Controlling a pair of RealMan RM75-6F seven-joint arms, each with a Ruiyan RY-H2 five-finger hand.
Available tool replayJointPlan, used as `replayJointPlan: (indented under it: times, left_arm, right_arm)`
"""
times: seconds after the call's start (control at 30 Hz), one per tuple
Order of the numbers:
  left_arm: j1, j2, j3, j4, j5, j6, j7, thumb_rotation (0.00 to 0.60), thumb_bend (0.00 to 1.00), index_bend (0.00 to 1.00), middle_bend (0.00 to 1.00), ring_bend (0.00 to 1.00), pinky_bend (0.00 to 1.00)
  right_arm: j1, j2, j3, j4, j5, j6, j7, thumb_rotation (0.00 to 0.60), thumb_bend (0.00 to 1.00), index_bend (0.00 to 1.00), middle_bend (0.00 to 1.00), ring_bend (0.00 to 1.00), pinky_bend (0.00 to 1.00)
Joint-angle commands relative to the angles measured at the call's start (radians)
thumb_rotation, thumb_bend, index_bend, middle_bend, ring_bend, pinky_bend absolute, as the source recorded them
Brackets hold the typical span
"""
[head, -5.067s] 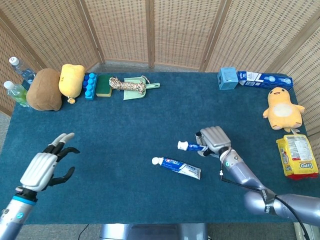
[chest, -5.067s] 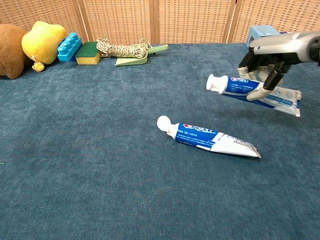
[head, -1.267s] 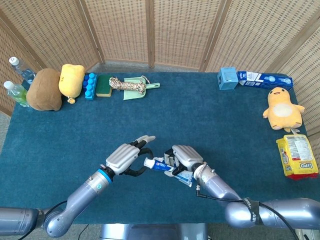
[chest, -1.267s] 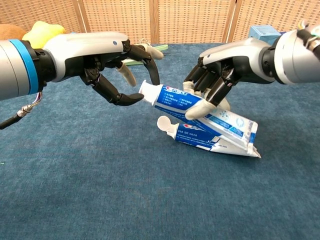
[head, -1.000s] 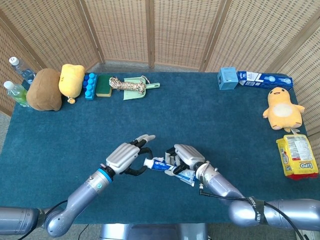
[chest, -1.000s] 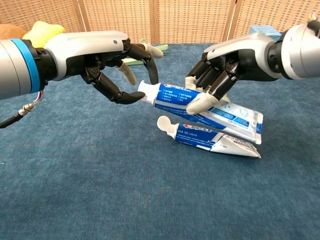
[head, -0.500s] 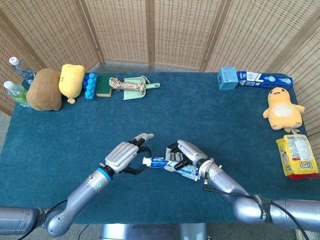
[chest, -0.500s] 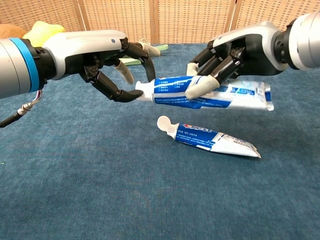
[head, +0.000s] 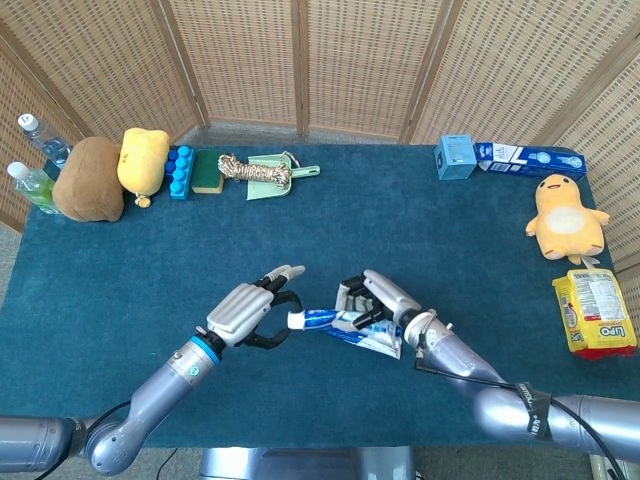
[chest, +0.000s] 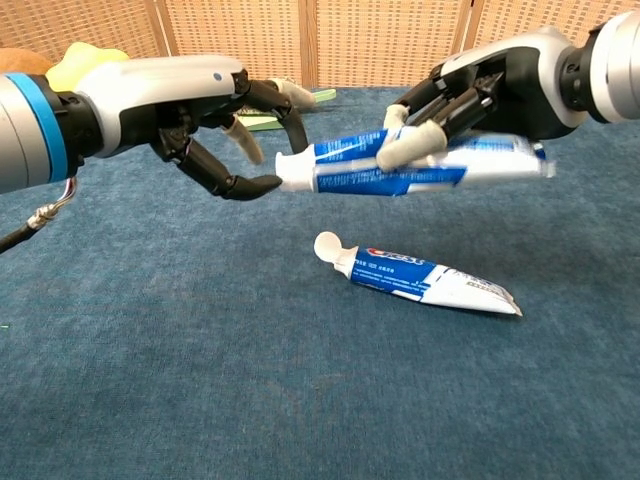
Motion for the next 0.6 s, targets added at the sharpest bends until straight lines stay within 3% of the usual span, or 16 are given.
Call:
replayJointPlan:
  times: [0.03, 0.6]
  left_arm:
    - [0.002, 0.003, 0.001, -0.002, 0.003, 0.001, -0.001, 0.6, 0.38, 0.49, 0.05, 0.0, 0.26]
    - [0.009, 0.015, -0.001, -0.025, 0.026, 0.005, -0.011, 0.6, 0.38, 0.47, 0.03, 0.0, 0.26]
  right_arm:
    - [-0.002, 0.002, 0.003, 0.008, 0.003, -0.005, 0.014, 0.6, 0.58, 0.83, 0.74, 0.73, 0.73]
    - [0.031, -0.022, -0.025, 0.03, 0.069, 0.062, -0.014, 0.6, 0.58, 0.83, 0.74, 0.73, 0.73]
